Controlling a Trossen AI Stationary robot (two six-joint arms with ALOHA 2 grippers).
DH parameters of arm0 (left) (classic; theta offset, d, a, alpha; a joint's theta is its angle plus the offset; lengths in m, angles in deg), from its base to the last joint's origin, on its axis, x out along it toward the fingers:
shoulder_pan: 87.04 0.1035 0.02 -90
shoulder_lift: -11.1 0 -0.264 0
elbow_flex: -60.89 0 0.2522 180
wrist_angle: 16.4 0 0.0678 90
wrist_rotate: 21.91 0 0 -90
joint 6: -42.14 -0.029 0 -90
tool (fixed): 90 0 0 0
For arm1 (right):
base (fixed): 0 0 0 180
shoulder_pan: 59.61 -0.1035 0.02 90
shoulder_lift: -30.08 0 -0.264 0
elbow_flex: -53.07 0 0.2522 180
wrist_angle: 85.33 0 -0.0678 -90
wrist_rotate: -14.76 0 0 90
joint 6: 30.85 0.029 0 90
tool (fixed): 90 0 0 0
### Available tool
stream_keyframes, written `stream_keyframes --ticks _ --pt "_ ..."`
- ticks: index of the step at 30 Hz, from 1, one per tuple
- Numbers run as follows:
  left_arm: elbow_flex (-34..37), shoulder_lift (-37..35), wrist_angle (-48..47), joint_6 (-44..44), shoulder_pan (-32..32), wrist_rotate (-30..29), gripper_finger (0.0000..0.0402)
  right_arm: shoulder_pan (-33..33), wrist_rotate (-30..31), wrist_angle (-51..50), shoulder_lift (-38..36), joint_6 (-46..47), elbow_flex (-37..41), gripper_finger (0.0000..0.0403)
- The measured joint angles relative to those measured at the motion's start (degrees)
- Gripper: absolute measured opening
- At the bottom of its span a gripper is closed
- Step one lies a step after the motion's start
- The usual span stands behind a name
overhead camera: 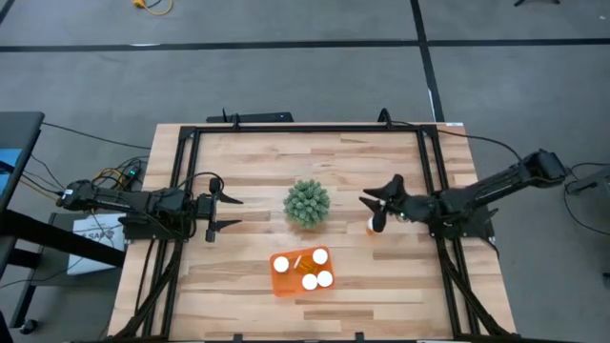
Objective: Pick and place pill bottles into a basket
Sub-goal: Put the orange pill bottle into the orange bin
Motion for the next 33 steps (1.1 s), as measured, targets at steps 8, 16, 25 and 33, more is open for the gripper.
stream_keyframes --ticks 8,16,25,33 --pt "0.0 0.0 0.0 0.0 0.0 0.0 0.0242 -3.5 0.4 -16.3 -0.6 7.6 -2.7 0.0168" --pt "0.0 0.0 0.0 -0.2 0.0 0.0 0.0242 -4.4 -7.6 -36.0 -0.6 8.6 -12.4 0.0231" --pt "0.0 0.0 0.0 -0.2 0.0 0.0 0.0242 -4.4 -19.3 -51.0 -0.6 12.6 -17.8 0.0265" --pt "0.0 0.0 0.0 0.0 0.0 0.0 0.0242 -4.4 -20.9 -54.5 0.1 14.9 -18.1 0.0266"
